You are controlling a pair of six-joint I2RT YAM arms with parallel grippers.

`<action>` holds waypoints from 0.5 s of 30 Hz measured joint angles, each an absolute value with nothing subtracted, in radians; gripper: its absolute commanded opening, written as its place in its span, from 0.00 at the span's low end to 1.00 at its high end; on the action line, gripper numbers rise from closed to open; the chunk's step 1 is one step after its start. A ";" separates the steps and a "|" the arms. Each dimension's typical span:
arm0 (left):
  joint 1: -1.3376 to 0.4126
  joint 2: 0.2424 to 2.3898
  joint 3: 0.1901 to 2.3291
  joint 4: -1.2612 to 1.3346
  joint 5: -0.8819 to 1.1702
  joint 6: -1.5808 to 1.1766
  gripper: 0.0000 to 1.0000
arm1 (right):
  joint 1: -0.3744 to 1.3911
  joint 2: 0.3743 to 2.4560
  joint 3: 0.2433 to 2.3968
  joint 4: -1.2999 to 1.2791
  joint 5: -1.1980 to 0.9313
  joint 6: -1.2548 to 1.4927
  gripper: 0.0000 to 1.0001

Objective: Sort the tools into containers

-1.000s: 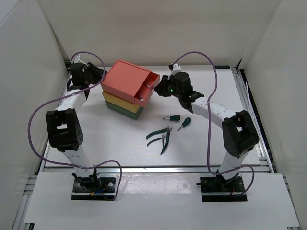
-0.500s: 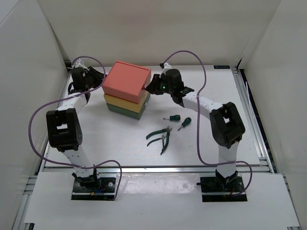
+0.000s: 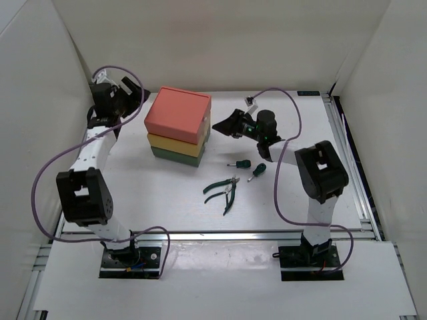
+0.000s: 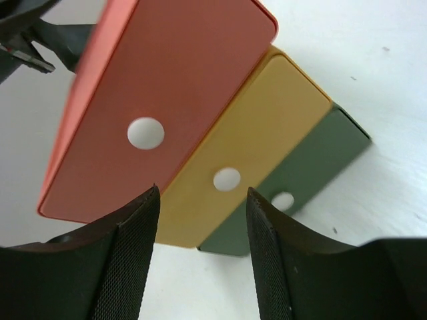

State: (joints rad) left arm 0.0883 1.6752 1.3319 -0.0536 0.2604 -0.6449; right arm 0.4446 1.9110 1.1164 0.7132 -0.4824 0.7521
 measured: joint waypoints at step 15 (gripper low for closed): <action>-0.172 1.591 1.313 0.136 0.221 -0.483 0.95 | 0.430 2.136 1.117 1.138 -0.668 1.053 0.56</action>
